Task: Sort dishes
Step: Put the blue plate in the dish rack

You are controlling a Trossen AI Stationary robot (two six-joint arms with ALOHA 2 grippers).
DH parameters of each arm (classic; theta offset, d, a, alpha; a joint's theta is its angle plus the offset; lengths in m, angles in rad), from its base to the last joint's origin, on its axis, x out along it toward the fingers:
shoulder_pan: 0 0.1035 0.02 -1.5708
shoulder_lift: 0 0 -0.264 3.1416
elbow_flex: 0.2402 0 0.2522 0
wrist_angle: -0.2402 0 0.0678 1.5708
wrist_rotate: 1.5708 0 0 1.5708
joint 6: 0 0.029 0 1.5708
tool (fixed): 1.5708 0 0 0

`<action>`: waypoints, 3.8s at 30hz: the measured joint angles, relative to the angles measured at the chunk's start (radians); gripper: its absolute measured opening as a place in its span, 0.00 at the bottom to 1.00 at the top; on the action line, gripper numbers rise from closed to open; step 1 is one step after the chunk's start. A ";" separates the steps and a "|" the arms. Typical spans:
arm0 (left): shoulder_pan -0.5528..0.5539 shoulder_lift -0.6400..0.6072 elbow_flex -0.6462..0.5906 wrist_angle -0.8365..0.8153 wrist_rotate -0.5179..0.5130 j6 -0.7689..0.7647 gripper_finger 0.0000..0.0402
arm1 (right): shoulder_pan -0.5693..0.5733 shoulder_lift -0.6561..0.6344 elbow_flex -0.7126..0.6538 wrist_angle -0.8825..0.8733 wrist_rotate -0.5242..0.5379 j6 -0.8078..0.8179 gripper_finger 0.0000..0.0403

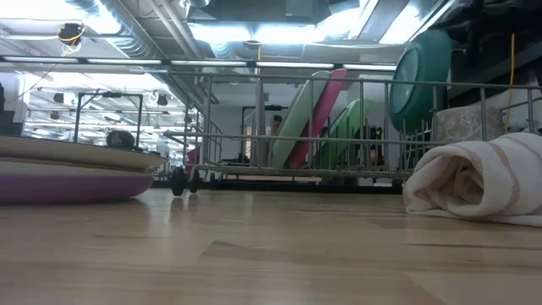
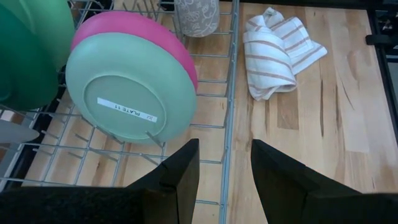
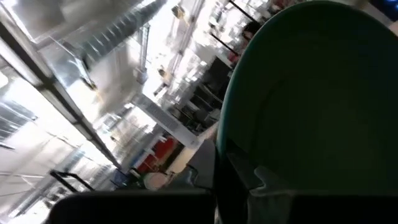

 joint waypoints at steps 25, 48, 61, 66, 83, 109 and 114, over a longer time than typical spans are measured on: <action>0.000 0.000 0.000 0.009 0.000 -0.026 0.33 | 0.269 0.025 -0.138 0.350 0.387 0.203 0.02; -0.068 0.000 0.000 0.008 0.000 -0.024 0.33 | 0.414 0.197 -0.139 0.400 0.660 0.102 0.02; -0.068 0.000 0.000 0.008 0.000 -0.026 0.33 | 0.412 0.476 -0.138 0.663 0.658 0.083 0.02; -0.068 0.000 0.000 0.008 0.000 -0.026 0.33 | 0.412 0.517 -0.137 0.663 0.678 0.022 0.02; -0.068 0.000 0.000 0.008 0.000 -0.019 0.33 | 0.412 0.531 -0.137 0.787 0.467 -0.074 0.02; -0.067 0.000 0.000 0.008 0.000 -0.027 0.33 | 0.414 0.530 -0.135 0.555 0.457 -0.313 0.03; -0.067 0.000 0.000 0.008 0.000 -0.031 0.33 | 0.412 0.533 -0.137 0.581 0.398 -0.318 0.02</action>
